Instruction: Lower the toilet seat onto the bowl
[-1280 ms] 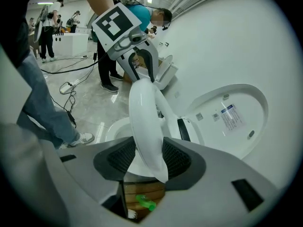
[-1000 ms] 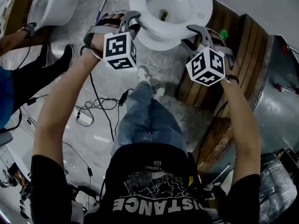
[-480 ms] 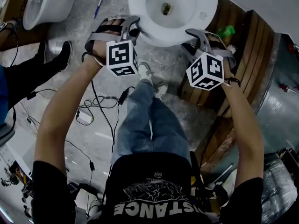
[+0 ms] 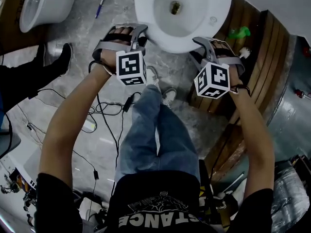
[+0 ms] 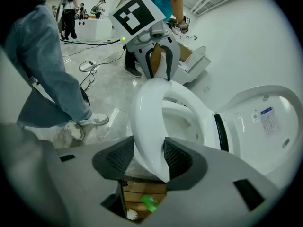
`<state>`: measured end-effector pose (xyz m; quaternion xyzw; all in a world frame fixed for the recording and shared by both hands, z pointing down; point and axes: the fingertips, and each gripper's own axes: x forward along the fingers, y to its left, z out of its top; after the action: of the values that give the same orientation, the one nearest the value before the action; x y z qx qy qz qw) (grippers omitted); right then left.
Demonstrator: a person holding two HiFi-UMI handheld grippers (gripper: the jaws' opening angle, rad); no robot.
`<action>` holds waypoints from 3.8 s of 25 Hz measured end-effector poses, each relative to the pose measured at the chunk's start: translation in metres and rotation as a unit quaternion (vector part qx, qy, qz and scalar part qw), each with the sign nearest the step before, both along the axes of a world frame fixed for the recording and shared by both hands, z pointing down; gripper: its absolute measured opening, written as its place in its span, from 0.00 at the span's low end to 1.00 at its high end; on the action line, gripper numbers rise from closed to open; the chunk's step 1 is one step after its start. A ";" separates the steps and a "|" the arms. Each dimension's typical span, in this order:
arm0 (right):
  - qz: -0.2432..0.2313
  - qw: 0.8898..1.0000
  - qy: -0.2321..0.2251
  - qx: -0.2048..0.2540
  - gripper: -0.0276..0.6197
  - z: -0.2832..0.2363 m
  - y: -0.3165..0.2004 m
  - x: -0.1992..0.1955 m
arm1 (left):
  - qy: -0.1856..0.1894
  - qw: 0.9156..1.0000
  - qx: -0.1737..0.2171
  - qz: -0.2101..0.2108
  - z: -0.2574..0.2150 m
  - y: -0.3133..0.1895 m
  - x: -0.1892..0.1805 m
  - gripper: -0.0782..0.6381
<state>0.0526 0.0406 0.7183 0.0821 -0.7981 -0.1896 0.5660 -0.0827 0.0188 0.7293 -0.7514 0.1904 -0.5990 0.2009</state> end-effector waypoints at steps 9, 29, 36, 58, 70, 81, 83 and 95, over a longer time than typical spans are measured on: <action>0.008 1.000 0.014 -0.008 0.36 0.039 0.000 0.000 | -0.018 1.000 0.001 0.014 0.043 -0.001 -0.003 0.36; 0.039 0.994 0.055 -0.086 0.32 0.099 -0.001 0.000 | -0.047 0.997 -0.061 0.026 0.103 -0.005 -0.001 0.35; 0.053 0.992 0.051 -0.105 0.32 0.107 -0.003 0.001 | -0.053 0.995 -0.079 0.038 0.113 -0.005 0.003 0.35; 0.366 0.886 -0.228 -0.169 0.16 -0.054 0.001 -0.020 | 0.193 0.964 -0.126 -0.133 -0.055 0.008 0.067 0.26; 0.451 0.800 -0.384 -0.098 0.12 -0.232 0.000 -0.004 | 0.392 0.883 -0.082 -0.244 -0.232 0.013 0.096 0.15; 0.457 0.758 -0.462 -0.051 0.07 -0.332 0.031 -0.006 | 0.513 0.805 -0.073 -0.289 -0.333 0.047 0.102 0.12; 0.457 0.758 -0.463 -0.044 0.07 -0.341 0.035 -0.005 | 0.520 0.800 -0.071 -0.293 -0.340 0.053 0.103 0.12; 0.459 0.756 -0.465 -0.039 0.07 -0.351 0.048 -0.006 | 0.518 0.799 -0.063 -0.298 -0.352 0.064 0.099 0.12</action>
<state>0.0471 0.0883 0.3677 0.4949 -0.8360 0.1858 0.1470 0.0160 0.0829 0.3777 -0.8667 0.4428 -0.1614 -0.1636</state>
